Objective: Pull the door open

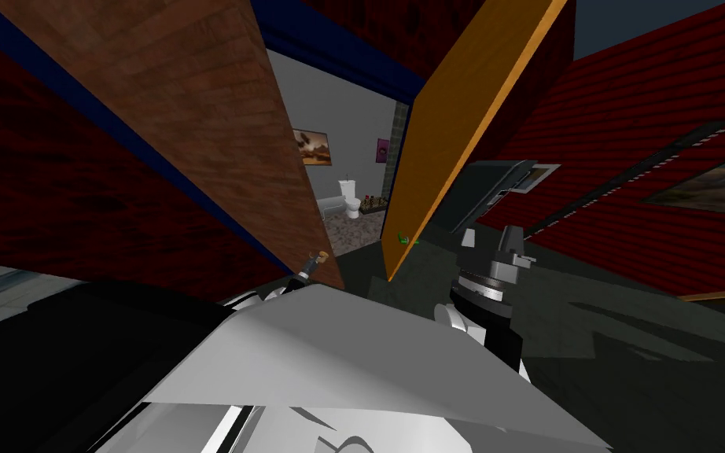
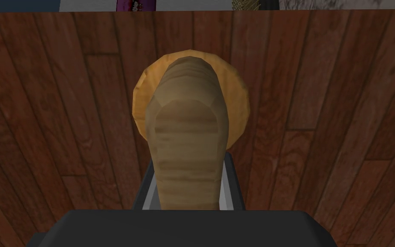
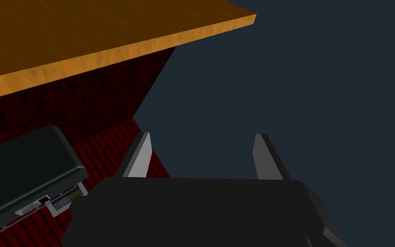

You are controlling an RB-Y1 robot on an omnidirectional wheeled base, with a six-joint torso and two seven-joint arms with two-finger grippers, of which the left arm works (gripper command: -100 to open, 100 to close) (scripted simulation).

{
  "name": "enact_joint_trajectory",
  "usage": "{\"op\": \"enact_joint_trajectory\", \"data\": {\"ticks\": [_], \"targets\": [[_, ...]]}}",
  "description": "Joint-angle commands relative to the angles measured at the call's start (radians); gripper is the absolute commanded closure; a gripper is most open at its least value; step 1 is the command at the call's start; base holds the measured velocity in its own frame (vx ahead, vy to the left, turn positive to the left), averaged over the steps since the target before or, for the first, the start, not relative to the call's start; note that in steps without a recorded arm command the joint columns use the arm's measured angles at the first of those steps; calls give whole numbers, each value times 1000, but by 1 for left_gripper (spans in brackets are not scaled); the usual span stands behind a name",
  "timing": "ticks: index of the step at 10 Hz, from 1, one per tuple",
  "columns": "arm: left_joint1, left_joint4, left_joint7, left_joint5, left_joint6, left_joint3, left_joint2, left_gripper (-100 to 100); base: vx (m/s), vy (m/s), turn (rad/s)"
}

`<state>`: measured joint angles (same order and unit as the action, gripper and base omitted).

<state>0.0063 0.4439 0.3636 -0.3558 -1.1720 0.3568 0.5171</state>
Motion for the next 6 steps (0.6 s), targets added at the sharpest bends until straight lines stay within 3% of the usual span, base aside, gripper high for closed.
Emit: {"op": "enact_joint_trajectory", "data": {"ticks": [1, 3, 6], "targets": [[15, -5, 7, -5, -25, 14, 8, 100, -195, 66, -173], [35, -14, 18, -13, -63, 33, 21, 100, -163, 55, -176], [54, -22, 29, -21, -99, 52, 32, 100, -197, 63, -145]]}}
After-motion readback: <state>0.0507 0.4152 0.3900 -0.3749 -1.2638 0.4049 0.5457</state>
